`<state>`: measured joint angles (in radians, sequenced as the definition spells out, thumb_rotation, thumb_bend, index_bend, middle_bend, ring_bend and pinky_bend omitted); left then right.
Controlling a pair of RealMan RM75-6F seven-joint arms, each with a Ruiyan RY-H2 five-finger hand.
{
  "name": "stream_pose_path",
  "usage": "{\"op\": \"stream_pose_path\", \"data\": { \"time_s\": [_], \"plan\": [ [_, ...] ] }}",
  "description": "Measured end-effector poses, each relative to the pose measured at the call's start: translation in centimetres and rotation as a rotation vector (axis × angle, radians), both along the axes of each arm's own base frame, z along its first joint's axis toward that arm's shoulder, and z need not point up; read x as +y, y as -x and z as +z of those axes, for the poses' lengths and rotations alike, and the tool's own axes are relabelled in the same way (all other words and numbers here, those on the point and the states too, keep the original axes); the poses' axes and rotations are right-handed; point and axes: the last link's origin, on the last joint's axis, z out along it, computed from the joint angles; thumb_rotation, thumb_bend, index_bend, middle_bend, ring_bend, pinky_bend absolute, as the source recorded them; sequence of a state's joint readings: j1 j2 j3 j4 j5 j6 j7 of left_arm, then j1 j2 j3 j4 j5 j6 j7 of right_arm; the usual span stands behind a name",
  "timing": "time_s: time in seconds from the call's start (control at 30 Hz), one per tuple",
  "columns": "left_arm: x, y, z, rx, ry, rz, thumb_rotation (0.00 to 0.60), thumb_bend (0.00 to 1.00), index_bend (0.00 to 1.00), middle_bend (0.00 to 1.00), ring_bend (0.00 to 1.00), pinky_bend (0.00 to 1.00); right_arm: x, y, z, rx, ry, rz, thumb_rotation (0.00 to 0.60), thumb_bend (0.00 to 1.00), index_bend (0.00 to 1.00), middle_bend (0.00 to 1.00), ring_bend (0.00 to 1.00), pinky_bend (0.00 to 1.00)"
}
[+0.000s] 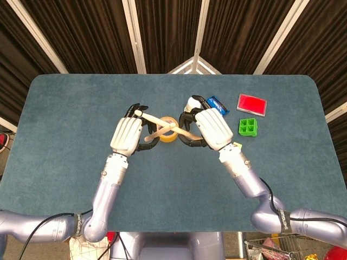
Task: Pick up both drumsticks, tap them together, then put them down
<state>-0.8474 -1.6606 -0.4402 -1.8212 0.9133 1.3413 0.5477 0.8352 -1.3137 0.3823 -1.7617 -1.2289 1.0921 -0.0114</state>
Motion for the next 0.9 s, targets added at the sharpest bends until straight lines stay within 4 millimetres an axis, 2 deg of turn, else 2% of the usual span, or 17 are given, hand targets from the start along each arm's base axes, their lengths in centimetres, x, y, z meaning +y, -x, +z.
{"op": "stream_pose_path", "data": {
  "time_s": [0.17,0.4,0.5,0.67,0.9],
  "plan": [
    [-0.2,0.3,-0.1,0.032,0.014,-0.003,0.6,0.43,0.68,0.6,0.17,0.11,-0.3,0.6,0.1,0.027,0.019,-0.016,0.6,0.47,0.76,0.67,0.5,0.11],
    [-0.5,2.6,1.4,0.164,0.006,0.006,0.6,0.43,0.68,0.6,0.17,0.11,-1.1,4.1,0.1,0.069,0.037,-0.111,0.6,0.47,0.76,0.67,0.51,0.11],
    [-0.5,4.6,2.6,0.23,-0.006,0.031,0.6,0.43,0.68,0.6,0.17,0.11,-1.3,6.0,0.1,0.103,0.053,-0.132,0.6,0.47,0.76,0.67,0.51,0.11],
    [-1.0,9.9,4.5,0.375,0.004,0.099,0.6,0.43,0.68,0.6,0.17,0.11,-1.0,9.3,0.2,0.166,0.089,-0.129,0.6,0.47,0.76,0.67,0.51,0.11],
    [-1.7,17.0,4.4,0.553,0.048,0.172,0.6,0.43,0.68,0.6,0.17,0.11,0.5,13.2,-0.4,0.306,0.144,-0.044,0.6,0.47,0.76,0.67,0.5,0.11]
  ]
}}
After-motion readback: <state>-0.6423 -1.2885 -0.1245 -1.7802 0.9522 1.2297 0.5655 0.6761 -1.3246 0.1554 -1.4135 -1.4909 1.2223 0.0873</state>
